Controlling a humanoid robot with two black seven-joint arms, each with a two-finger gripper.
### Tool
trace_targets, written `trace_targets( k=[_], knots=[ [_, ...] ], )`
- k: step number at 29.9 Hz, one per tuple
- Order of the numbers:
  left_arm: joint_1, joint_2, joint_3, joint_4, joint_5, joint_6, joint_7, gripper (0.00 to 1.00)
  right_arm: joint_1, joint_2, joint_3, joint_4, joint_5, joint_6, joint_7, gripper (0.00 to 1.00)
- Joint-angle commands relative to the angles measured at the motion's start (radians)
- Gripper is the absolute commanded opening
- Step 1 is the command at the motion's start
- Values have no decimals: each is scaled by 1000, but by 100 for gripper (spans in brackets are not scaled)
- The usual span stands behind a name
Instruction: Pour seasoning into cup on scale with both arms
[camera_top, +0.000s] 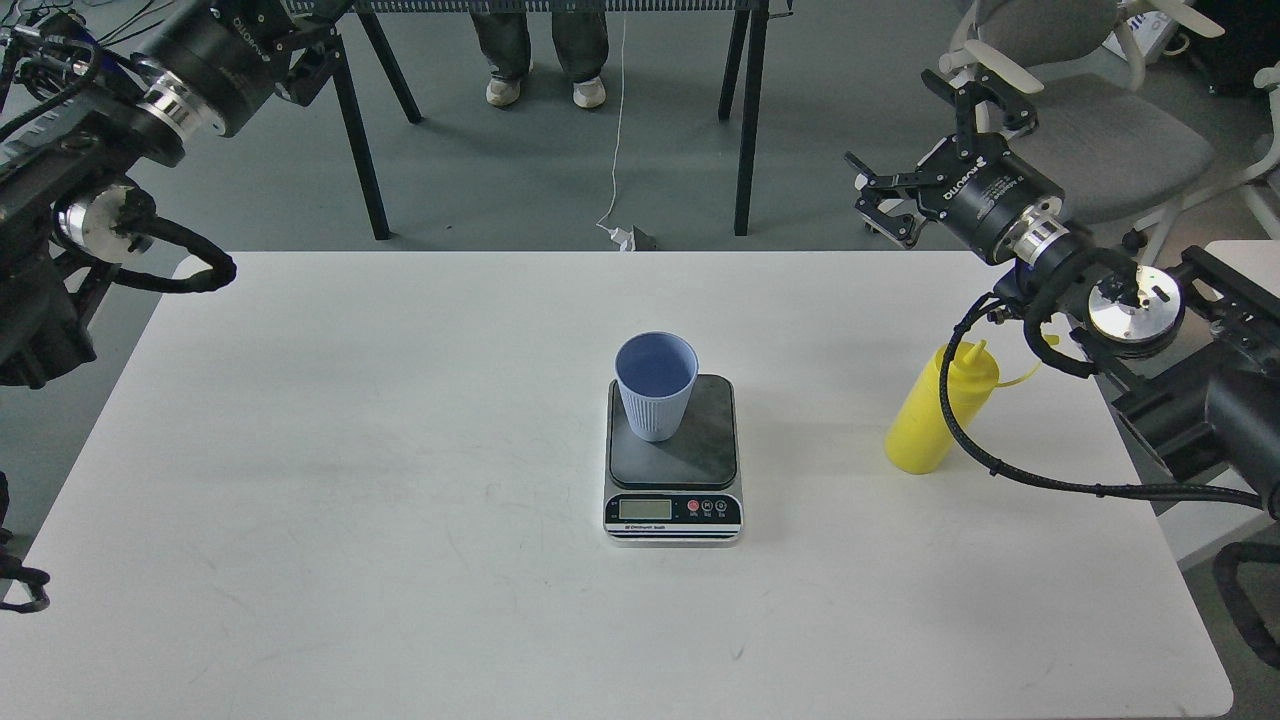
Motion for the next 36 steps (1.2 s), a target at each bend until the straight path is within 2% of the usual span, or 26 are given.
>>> trace_targets(
  k=[1,5,13,19,31,36],
  knots=[
    [8,-7,-8,20,-26,0,0,76,-2,6,-2,-13,0,0,0,97],
    [22,-13,-6,48,-26,0,0,76,-2,39,-3,-22,0,0,0,97],
    [134,5,-13,48,-84,0,0,77,-3,40,-2,-37,-26,0,0,97],
    [152,15,-13,50,-84,0,0,77,-6,37,-2,-39,-28,0,0,97],
    [146,19,-14,48,-84,0,0,78,-83,-93,58,-33,-26,0,6,97],
    [144,18,-14,48,-84,0,0,78,-112,-113,79,-33,-26,0,6,97]
  ],
)
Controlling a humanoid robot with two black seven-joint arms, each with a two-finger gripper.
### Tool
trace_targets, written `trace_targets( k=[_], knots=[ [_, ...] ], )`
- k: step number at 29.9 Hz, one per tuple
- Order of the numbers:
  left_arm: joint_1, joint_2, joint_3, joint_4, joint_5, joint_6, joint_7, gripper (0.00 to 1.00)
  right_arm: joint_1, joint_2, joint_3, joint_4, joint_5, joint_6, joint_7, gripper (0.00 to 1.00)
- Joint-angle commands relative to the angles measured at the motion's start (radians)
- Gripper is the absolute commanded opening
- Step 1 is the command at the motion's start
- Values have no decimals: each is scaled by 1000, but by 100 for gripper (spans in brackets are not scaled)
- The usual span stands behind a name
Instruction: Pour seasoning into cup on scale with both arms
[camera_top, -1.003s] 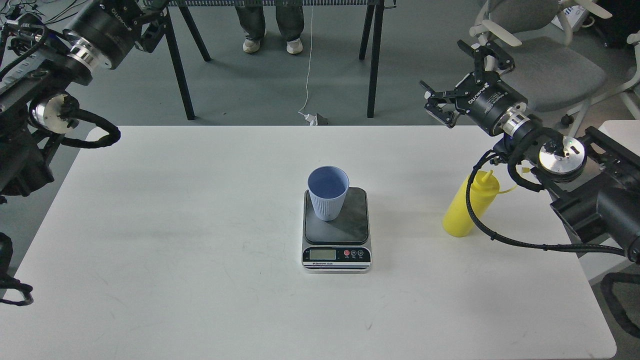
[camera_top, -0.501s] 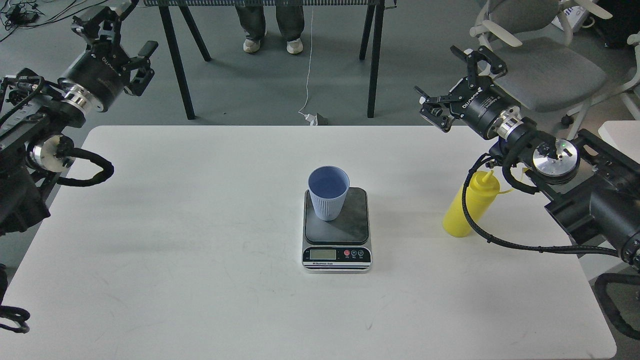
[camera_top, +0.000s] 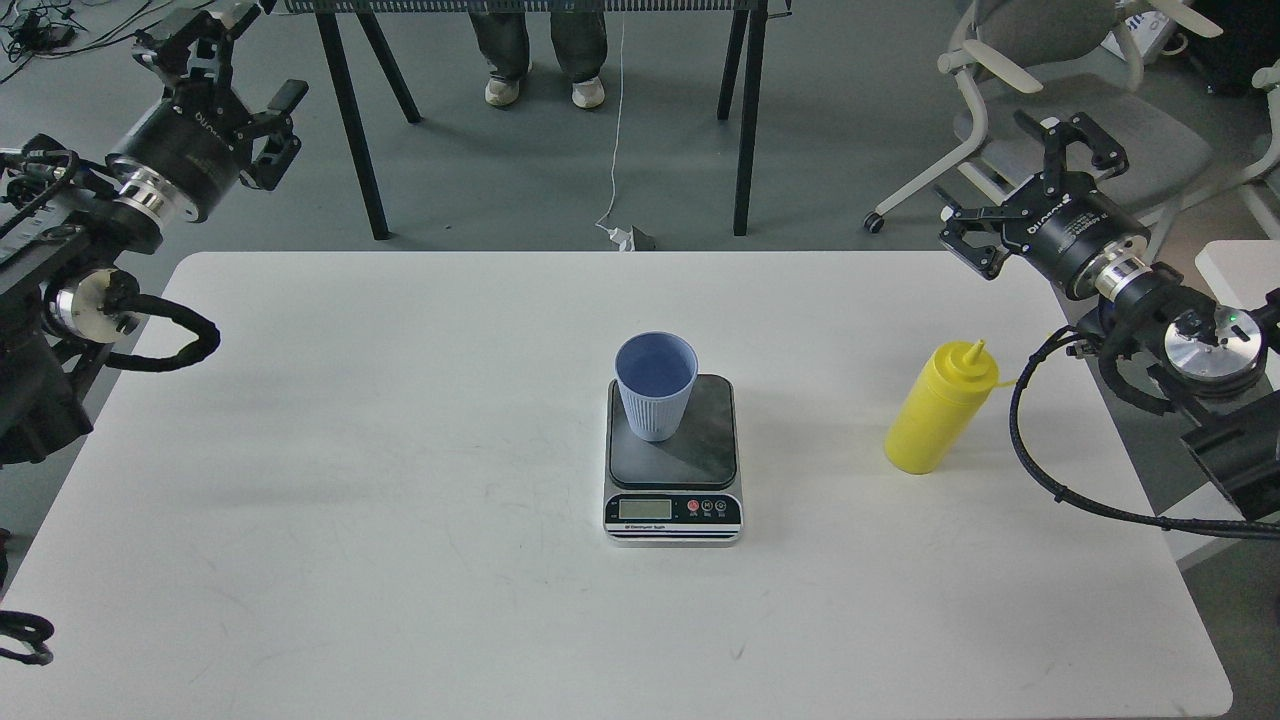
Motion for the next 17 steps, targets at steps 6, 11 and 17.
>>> trace_targets(
  k=[6,11,17],
  knots=[
    [1,0,1,0,-1,0,0,78,-32,-14,29,3,0,0,0,97],
    [4,1,1,1,1,0,0,78,-32,-9,29,3,0,0,0,97],
    [6,1,1,0,1,0,0,78,-32,-7,29,1,0,0,0,97]
  ],
)
